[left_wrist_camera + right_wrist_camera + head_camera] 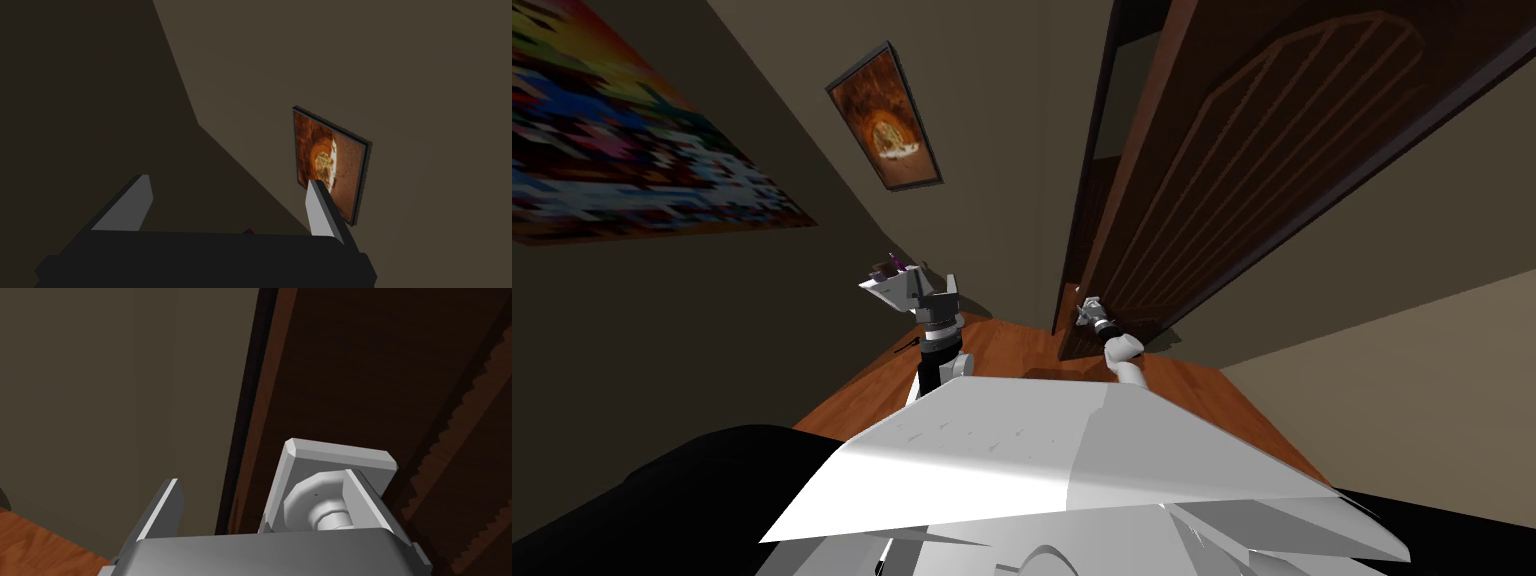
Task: Pull the door open
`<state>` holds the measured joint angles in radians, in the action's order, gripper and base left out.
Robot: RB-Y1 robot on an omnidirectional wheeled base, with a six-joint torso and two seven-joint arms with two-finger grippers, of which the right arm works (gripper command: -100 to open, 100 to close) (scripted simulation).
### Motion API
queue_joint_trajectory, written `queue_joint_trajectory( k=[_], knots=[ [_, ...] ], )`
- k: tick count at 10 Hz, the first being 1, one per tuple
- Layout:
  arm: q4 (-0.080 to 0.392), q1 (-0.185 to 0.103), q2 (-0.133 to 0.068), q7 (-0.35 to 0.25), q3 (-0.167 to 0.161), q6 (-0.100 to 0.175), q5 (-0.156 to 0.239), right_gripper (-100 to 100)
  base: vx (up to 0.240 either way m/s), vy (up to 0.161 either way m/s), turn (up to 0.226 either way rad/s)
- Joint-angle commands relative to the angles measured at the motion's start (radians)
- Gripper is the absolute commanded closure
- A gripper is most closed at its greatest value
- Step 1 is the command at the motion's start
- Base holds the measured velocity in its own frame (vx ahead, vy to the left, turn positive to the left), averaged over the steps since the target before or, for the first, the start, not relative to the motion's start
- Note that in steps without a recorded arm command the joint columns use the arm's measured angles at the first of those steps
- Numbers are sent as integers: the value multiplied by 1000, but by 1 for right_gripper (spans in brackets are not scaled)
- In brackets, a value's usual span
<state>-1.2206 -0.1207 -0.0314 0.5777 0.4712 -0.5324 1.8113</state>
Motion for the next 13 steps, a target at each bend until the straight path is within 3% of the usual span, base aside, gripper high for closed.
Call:
queue_joint_trajectory(
  k=[1, 6, 7, 8, 10, 11, 13],
  knots=[
    [4, 16, 11, -7, 19, -4, 44, -100, -77, -27, -11],
    [-5, 35, 61, -30, 38, -48, 153, -100, -67, -25, -22],
    [-3, 15, 52, -17, 35, -55, 145, -100, -36, -9, 11],
    [-6, 27, 24, 4, 40, -77, 166, -100, 3, -11, 40],
    [-8, 56, 5, 42, 51, -112, 202, -100, 46, -47, 14],
    [-9, 72, 11, 63, 57, -130, 221, -100, 57, -79, 27],
    [-10, 96, 46, 94, 65, -158, 250, -100, 56, -58, 27]
  ],
)
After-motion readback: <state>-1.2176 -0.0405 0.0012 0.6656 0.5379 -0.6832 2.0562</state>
